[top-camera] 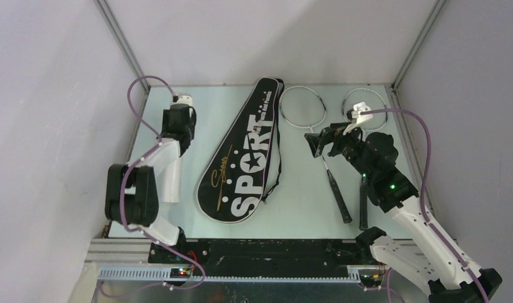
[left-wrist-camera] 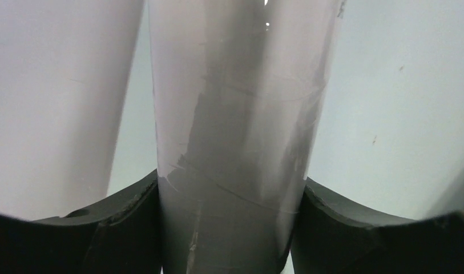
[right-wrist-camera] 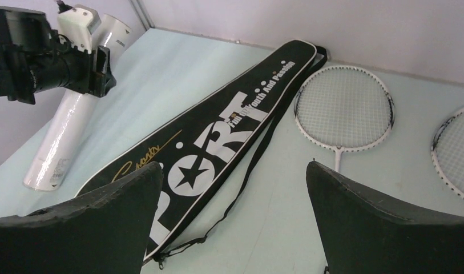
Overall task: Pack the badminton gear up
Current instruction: Place the shuttle tube at the center of the board.
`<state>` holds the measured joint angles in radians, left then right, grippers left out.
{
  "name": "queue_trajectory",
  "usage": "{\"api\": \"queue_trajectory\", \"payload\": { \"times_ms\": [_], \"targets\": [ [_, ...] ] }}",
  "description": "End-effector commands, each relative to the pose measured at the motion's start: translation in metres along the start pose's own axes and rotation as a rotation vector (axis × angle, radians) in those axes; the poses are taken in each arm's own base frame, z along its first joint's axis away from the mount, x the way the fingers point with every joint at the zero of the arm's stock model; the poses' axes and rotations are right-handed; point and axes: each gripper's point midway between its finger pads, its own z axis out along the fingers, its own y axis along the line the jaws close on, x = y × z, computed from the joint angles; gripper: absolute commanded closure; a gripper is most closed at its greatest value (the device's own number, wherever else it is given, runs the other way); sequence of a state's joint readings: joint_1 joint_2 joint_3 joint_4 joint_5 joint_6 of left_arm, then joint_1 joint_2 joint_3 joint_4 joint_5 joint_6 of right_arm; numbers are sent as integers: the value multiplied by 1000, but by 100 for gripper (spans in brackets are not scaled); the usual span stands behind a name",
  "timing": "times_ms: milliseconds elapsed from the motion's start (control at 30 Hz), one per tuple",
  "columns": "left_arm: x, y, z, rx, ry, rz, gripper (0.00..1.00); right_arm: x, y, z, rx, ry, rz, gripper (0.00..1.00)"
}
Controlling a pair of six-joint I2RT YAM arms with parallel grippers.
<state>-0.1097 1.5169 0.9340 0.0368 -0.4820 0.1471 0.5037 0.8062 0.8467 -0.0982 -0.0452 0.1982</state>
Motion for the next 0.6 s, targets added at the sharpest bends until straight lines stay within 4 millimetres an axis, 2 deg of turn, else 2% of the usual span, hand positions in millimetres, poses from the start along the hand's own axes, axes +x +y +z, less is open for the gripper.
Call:
{"api": "queue_trajectory", "payload": {
  "times_ms": [0,167,233,333,467,567],
  "targets": [
    [29,-23,22,127,154,-64,31,6,-8,3,25,15,25,1],
    [54,-54,30,285,283,-20,9,10,-13,3,36,29,31,1],
    [61,-57,31,299,321,-8,3,11,-14,2,36,32,31,1],
    [62,-57,31,303,338,-4,1,10,-16,0,37,31,31,1],
    [40,-56,19,330,252,-46,0,8,-17,-4,38,16,31,1],
    [9,-51,-2,365,139,-115,0,10,-19,-7,45,13,48,1]
  ]
}}
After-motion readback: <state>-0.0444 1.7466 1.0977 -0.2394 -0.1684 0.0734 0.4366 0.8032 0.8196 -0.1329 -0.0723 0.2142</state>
